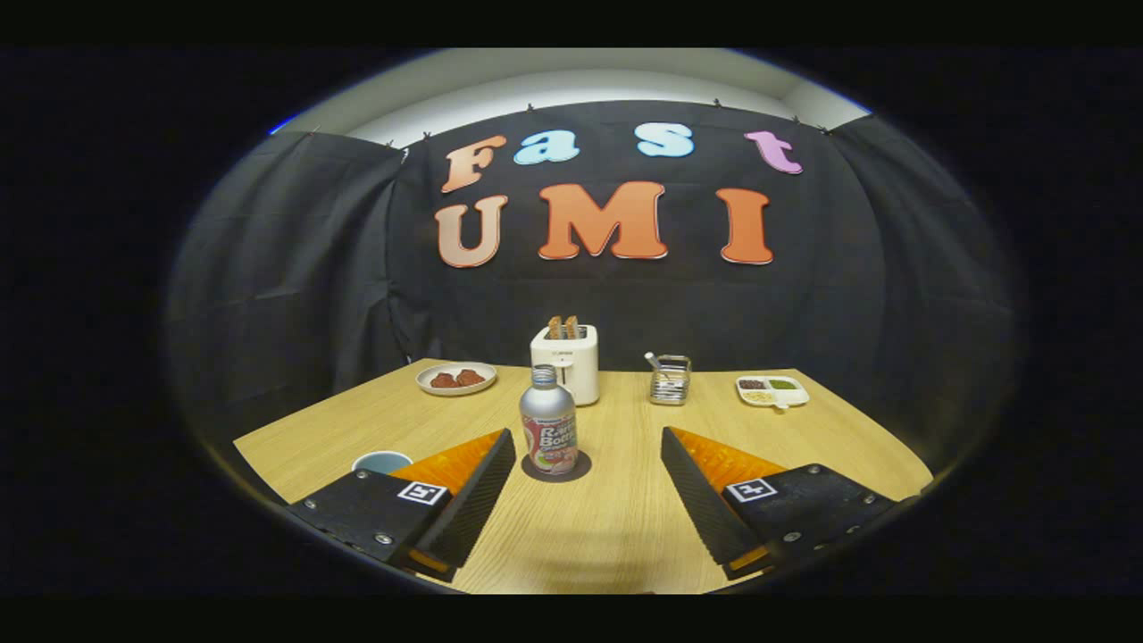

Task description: Take the bottle from table, then pour the juice into the cup, finally place the bottle on the coaster

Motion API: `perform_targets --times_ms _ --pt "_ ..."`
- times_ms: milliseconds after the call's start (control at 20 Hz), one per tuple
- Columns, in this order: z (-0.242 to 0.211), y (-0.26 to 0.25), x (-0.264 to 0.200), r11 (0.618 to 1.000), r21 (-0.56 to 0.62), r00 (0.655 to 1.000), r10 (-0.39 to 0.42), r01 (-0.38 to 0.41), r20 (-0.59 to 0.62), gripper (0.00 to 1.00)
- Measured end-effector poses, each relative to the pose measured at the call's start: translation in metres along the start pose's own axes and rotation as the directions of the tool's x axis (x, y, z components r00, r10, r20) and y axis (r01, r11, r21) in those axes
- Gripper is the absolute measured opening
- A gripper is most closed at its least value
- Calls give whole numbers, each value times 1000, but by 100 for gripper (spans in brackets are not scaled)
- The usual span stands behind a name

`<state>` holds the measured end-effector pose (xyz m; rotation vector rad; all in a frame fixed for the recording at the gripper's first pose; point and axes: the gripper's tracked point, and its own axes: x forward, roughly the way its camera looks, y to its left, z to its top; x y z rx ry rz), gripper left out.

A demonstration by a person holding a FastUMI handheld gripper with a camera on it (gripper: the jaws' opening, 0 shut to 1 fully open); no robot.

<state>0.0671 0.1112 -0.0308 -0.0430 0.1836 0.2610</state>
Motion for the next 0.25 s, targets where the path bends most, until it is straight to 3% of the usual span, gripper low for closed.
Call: perform_targets --times_ms 250 --pt "-2 -32 -41 998 6 998 -64 64 21 98"
